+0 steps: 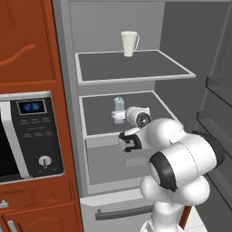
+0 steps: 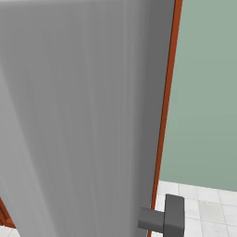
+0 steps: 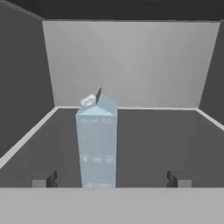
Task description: Take out the milk from the fridge and place it on the tray on the counter. Then take the sugar cube near the tray and place it in the tray.
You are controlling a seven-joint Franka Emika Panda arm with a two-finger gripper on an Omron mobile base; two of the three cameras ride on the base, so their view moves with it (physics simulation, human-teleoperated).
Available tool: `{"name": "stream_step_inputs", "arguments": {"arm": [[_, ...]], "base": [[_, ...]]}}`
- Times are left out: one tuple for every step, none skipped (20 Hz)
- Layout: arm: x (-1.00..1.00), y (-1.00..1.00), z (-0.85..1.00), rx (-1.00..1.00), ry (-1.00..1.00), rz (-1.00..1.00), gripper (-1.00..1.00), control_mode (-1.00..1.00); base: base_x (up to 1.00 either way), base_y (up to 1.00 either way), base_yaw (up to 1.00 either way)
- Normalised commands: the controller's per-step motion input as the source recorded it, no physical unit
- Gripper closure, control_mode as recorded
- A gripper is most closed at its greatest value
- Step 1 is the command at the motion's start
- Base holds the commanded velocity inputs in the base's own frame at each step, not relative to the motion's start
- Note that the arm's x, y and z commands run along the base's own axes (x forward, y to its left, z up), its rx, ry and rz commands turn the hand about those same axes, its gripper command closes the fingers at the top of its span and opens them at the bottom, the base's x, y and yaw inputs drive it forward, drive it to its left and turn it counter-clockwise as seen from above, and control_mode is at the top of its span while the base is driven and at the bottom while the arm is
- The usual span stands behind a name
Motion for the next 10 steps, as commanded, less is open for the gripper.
{"name": "stream_step_inputs", "arguments": {"arm": [[0.31,0.08,-0.01,0.00,-0.01,0.00,-1.00,-1.00],[0.34,0.05,-0.01,0.00,0.00,0.00,-1.00,-1.00],[0.36,0.02,0.00,0.00,0.00,0.00,-1.00,-1.00],[0.35,0.05,0.00,0.00,0.00,0.00,-1.00,-1.00],[0.35,0.06,0.00,0.00,0.00,0.00,-1.00,-1.00],[0.31,0.04,0.00,0.00,0.00,0.00,-1.00,-1.00],[0.24,0.06,0.00,0.00,0.00,0.00,-1.00,-1.00],[0.15,0.15,0.00,0.00,-0.02,0.00,-1.00,-1.00],[0.23,0.06,0.00,0.00,0.00,0.00,-1.00,-1.00],[0.19,0.10,0.00,0.00,-0.01,0.00,-1.00,-1.00]], "base": [[0.00,0.00,0.00],[0.00,0.00,0.00],[0.00,0.00,0.00],[0.00,0.00,0.00],[0.00,0.00,0.00],[0.00,0.00,0.00],[0.00,0.00,0.00],[0.00,0.00,0.00],[0.00,0.00,0.00],[0.00,0.00,0.00]]}}
